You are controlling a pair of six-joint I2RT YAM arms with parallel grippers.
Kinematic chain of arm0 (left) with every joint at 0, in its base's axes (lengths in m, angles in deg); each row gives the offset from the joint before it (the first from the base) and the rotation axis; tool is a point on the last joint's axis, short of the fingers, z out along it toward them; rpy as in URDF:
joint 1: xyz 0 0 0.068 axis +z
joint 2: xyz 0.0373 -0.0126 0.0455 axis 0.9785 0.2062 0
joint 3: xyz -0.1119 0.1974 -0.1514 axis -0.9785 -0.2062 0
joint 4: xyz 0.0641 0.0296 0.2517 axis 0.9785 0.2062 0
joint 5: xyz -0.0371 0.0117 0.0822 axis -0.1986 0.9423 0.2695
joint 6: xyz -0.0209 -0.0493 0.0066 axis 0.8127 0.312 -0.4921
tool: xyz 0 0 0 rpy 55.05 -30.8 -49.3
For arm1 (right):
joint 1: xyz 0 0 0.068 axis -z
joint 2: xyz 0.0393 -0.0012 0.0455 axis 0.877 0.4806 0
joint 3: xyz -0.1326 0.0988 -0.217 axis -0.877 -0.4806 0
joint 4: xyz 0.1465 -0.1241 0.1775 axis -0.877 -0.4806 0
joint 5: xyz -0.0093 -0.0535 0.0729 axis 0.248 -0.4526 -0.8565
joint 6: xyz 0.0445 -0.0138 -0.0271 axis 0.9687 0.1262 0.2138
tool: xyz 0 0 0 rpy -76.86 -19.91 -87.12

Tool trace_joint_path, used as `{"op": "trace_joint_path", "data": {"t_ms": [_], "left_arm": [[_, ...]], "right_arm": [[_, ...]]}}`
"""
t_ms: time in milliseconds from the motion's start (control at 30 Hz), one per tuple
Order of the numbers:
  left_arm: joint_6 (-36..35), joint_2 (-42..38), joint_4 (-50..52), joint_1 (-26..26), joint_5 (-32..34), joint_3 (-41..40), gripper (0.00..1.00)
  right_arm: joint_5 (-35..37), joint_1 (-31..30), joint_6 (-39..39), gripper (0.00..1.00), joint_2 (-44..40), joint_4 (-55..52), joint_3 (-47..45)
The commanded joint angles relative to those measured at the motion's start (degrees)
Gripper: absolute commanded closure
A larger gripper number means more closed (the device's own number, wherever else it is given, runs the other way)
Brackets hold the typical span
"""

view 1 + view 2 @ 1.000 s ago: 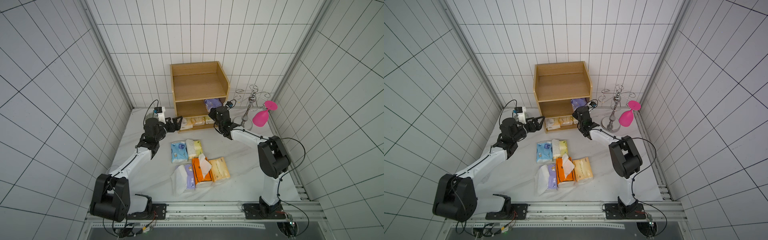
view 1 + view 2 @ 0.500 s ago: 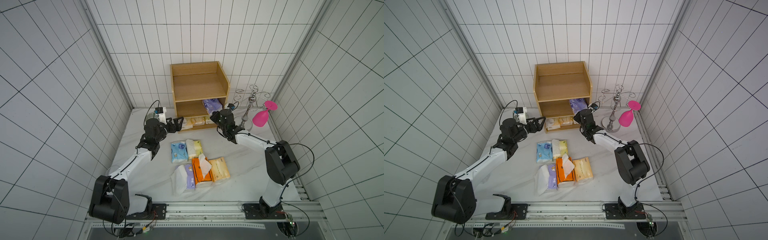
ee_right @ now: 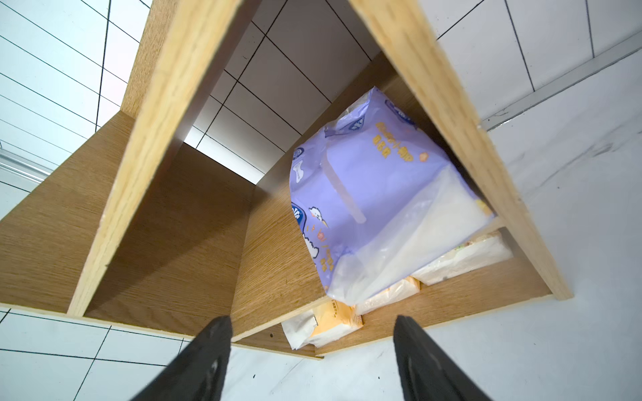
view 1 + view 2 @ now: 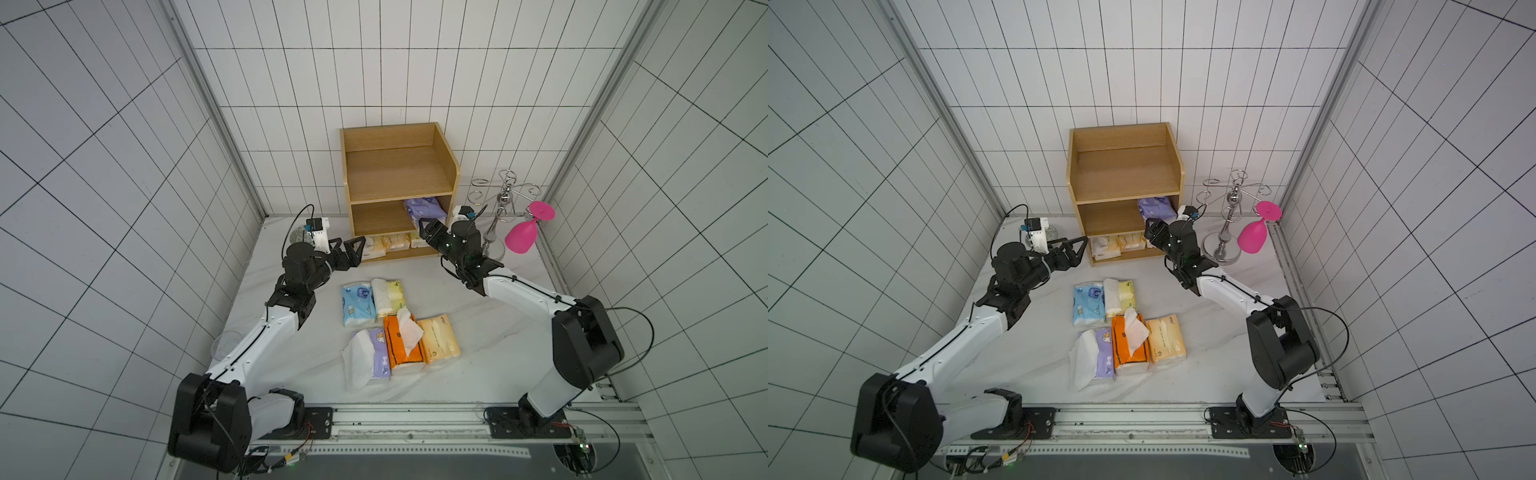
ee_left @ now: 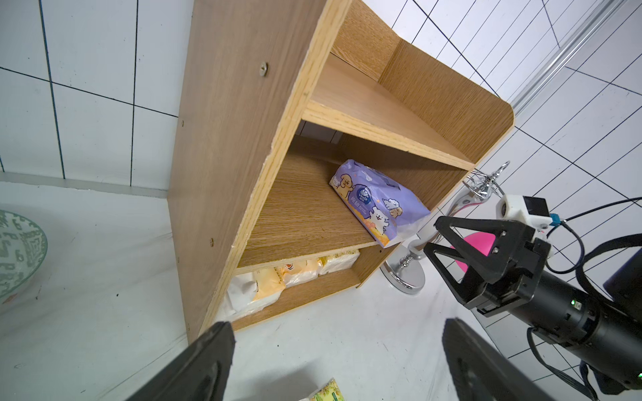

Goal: Remove the tissue boxes from the shelf
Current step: Pick up a box of tissues from the shelf.

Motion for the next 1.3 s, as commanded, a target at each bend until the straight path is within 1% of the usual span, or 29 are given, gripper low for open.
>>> {"op": "trace_joint_path", "data": {"t_ms": [0,233,333,667,867,933,1033,1100,1267], "left_arm": [[0.1,-1.0,0.3,-0.5,0.4,-0.7,0.02],[-0.6,-1.7,0.9,-0.5,0.9,-1.4,0.02],[-0.8,-1.7,1.1,-0.6,0.9,-1.4,0.03],[-0.7,-1.4,0.9,-0.5,0.6,-1.9,0.03],[-0.5,-1.2,0.6,-0.5,0.4,-2.0,0.02],[-0.5,-1.1,0.7,-0.5,0.4,-2.1,0.03],[-0.7,-1.2,0.9,-0.6,0.5,-2.3,0.02],[-0.8,-1.4,1.0,-0.5,0.6,-2.5,0.02],[-0.4,-2.2,1.6,-0.6,1.0,-2.7,0.03]], "right_arm": [[-2.2,0.6,-0.6,0.22,2.4,-0.1,2.2],[-2.0,1.0,1.0,0.22,7.2,1.4,5.3],[-0.9,1.0,1.1,0.22,8.6,2.3,6.2],[-0.3,1.2,0.3,0.22,11.4,8.0,7.3],[0.5,1.9,1.7,0.23,13.1,9.3,8.3],[0.7,2.0,1.8,0.27,13.5,9.6,8.7],[0.9,2.0,1.5,0.4,13.8,9.6,8.9],[0.7,2.0,0.9,0.53,13.3,9.4,8.6],[0.5,1.9,0.2,0.82,10.8,9.3,5.9]]}}
